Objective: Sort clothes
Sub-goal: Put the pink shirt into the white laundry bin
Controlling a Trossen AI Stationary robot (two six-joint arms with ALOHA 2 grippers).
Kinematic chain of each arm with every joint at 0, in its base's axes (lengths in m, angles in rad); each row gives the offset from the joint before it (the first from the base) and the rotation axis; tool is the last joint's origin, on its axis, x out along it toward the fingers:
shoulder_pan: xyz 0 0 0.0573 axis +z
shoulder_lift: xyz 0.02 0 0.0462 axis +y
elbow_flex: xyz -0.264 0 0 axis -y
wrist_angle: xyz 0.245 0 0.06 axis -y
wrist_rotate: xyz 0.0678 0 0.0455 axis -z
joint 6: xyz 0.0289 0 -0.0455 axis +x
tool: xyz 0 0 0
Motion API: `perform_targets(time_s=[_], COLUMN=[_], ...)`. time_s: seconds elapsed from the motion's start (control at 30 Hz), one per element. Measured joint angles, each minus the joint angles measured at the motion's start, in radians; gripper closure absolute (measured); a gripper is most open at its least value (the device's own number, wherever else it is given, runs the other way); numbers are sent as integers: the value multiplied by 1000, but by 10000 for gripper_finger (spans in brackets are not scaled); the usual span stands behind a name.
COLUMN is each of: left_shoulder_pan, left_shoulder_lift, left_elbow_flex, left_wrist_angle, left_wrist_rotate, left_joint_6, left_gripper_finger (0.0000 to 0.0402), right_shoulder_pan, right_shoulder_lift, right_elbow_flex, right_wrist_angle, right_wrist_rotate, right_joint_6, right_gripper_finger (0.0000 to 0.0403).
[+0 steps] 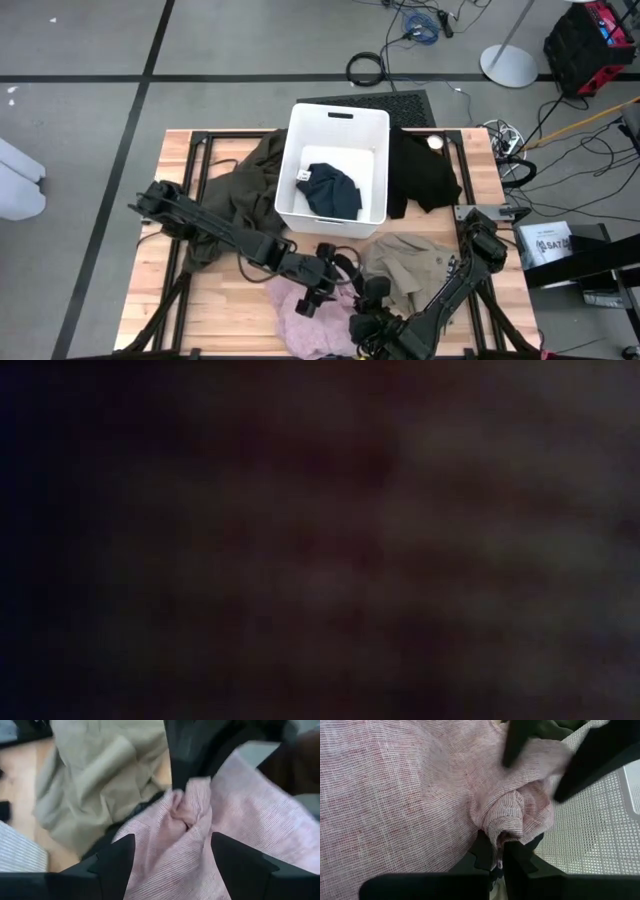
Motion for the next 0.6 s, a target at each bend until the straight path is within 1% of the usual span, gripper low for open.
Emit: perform_targets(time_s=[0.1, 0.23, 0.33, 0.4, 0.47, 0.53, 0.6], left_shoulder_pan=[-1, 0, -1, -2, -3, -3, -3], left_shoulder_lift=[31, 35, 34, 31, 29, 29, 29], left_elbow_flex=[0, 0, 2, 8, 10, 10, 10], left_wrist_angle=[-5, 0, -3, 0, 1, -3, -5], left_wrist_rotate=[0, 3, -8, -28, -43, -50, -50], left_joint_6=[-8, -28, -51, -55, -55, -55, -54], left_gripper_finger=[129, 130, 143, 169, 207, 255, 312], right_shoulder_pan=[-6, -7, -7, -7, -9, -12, -16], right_shoulder_lift=[0, 0, 0, 0, 0, 0, 0], right_elbow_flex=[0, 0, 0, 0, 0, 0, 0], right_wrist_angle=[0, 0, 0, 0, 0, -2, -5], right_wrist_rotate=[0, -1, -1, -1, -1, -1, -1], right_joint_6=[1, 3, 5, 12, 14, 28, 33], right_gripper_finger=[393, 393, 393, 392, 392, 392, 392])
